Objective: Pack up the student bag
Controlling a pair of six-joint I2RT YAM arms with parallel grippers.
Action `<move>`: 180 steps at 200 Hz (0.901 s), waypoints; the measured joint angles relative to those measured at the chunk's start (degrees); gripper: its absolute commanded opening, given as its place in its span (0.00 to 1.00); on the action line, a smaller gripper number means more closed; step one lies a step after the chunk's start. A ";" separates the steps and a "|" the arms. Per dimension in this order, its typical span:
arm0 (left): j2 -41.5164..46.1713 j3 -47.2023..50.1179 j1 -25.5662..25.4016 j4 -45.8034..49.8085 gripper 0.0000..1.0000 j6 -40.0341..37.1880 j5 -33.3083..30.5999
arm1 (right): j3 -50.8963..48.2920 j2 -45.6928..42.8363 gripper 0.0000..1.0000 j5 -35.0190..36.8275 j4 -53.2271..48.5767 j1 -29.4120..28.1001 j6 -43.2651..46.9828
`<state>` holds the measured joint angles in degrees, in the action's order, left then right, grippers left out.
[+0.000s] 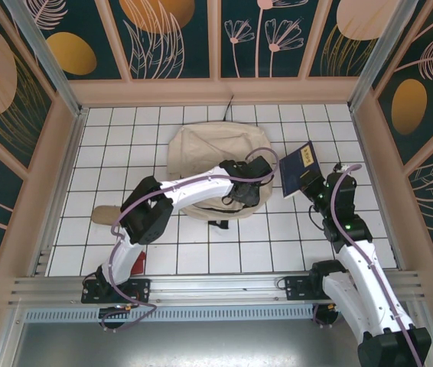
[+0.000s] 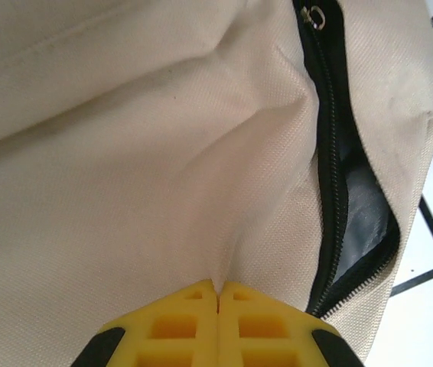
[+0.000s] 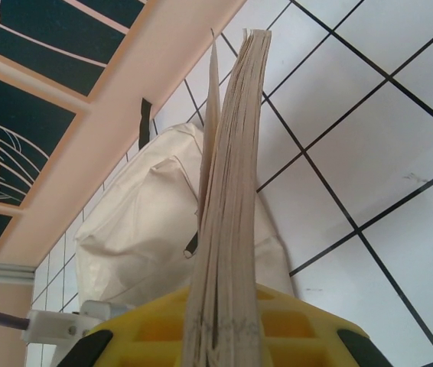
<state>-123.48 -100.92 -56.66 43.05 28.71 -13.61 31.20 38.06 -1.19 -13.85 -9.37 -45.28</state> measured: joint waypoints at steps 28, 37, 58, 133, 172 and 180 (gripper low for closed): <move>3.17 -0.81 0.15 -0.96 0.00 0.00 -3.87 | 0.02 -1.55 0.00 -0.96 -1.79 0.31 1.01; 4.33 -1.31 0.48 -1.55 0.00 0.00 -5.27 | 0.11 -2.01 0.00 -1.62 -2.99 0.48 1.86; 7.74 -1.68 1.90 -4.11 0.00 0.13 -8.33 | 1.36 -2.40 0.00 -4.63 -7.67 0.72 4.50; 10.62 -4.04 5.51 -13.70 0.00 1.60 -14.12 | 2.05 -8.79 0.00 -29.73 -13.18 0.92 8.04; 5.31 -14.93 6.25 -13.81 0.00 1.55 -14.05 | -0.74 -8.50 0.00 -35.01 -10.40 0.90 5.60; 4.26 -16.59 6.32 -13.84 0.00 1.55 -13.86 | -2.05 -7.98 0.00 -35.43 -8.44 0.76 4.50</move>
<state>-119.22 -117.51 -50.35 29.21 30.26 -27.46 29.15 30.09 -36.62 -22.28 -8.60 -40.77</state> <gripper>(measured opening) 0.050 0.121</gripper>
